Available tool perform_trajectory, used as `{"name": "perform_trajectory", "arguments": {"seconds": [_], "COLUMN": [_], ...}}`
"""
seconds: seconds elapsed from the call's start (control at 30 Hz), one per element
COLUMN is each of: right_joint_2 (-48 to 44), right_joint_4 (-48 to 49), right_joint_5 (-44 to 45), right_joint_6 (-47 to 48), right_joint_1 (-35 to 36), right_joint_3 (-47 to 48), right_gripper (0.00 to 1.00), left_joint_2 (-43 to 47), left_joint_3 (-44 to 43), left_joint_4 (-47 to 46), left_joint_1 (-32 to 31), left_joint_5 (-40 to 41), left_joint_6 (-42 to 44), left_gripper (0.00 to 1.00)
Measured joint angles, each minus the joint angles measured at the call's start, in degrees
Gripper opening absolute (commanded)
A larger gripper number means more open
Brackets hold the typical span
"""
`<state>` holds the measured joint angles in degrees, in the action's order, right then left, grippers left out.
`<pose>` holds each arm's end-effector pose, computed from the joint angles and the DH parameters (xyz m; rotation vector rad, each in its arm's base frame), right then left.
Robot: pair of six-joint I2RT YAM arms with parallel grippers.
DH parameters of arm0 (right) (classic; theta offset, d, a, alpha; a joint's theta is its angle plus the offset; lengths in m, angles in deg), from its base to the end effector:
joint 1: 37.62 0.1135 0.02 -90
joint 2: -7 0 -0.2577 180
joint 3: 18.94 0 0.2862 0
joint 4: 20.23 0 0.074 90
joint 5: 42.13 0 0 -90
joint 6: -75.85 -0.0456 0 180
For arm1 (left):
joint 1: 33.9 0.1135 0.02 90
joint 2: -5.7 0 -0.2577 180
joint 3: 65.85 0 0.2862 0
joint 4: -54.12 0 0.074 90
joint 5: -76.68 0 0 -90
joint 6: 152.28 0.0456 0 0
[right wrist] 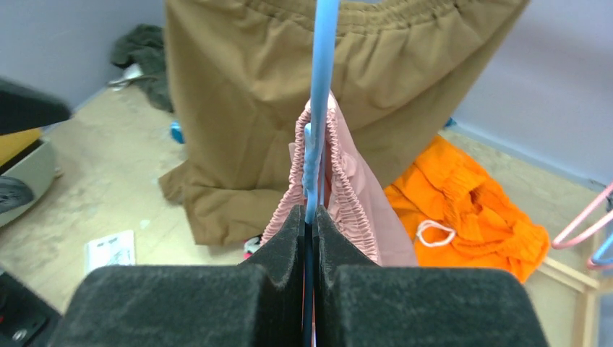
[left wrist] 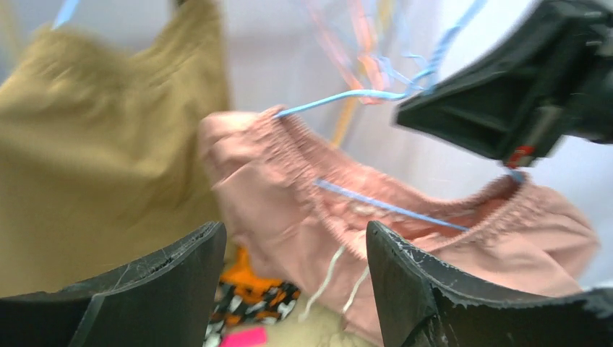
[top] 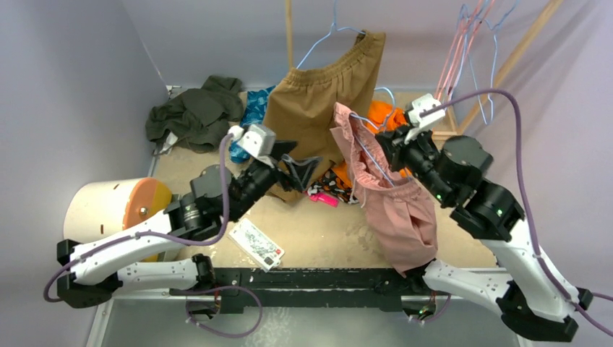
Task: Place the shorts on the hanger
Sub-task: Place the hanger at the clothesline.
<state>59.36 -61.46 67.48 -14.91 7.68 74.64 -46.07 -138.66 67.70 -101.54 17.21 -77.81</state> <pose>0.1479 0.1277 0.5061 -0.3416 1.5451 0.3619 0.1127 -0.2131 0.4334 0.2304 1.4917 -0.7958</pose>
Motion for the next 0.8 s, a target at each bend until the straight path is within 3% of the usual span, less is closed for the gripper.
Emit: {"name": "perform_trajectory", "arguments": {"seconds": [0.13,0.3,0.5,0.8], "right_joint_2": [-4.00,-7.52,-10.21,-11.26], "right_joint_4": [-0.11,-0.59,-1.05,-1.18], "right_joint_5": [-6.67,-14.16,-19.19,-21.79], "right_joint_6": [1.36,2.08,2.38,3.19], "right_joint_1": [0.00,0.00,0.00,0.00], "right_joint_3": [-1.16,-1.25,-1.40,-3.26], "right_gripper": [0.00,0.00,0.00,0.00], "left_joint_2": [-5.77,-9.49,-14.10,-18.18], "left_joint_3": [-5.49,-8.90,-14.91,-22.01], "left_joint_4": [-4.17,-4.70,-1.44,3.89], "left_joint_1": [0.00,-0.02,-0.02,0.00], "left_joint_5": [-15.87,-28.46,-34.58,-36.48], "left_joint_6": [10.19,20.74,28.85,37.70], "left_gripper": [0.68,0.67,0.64,0.59]}}
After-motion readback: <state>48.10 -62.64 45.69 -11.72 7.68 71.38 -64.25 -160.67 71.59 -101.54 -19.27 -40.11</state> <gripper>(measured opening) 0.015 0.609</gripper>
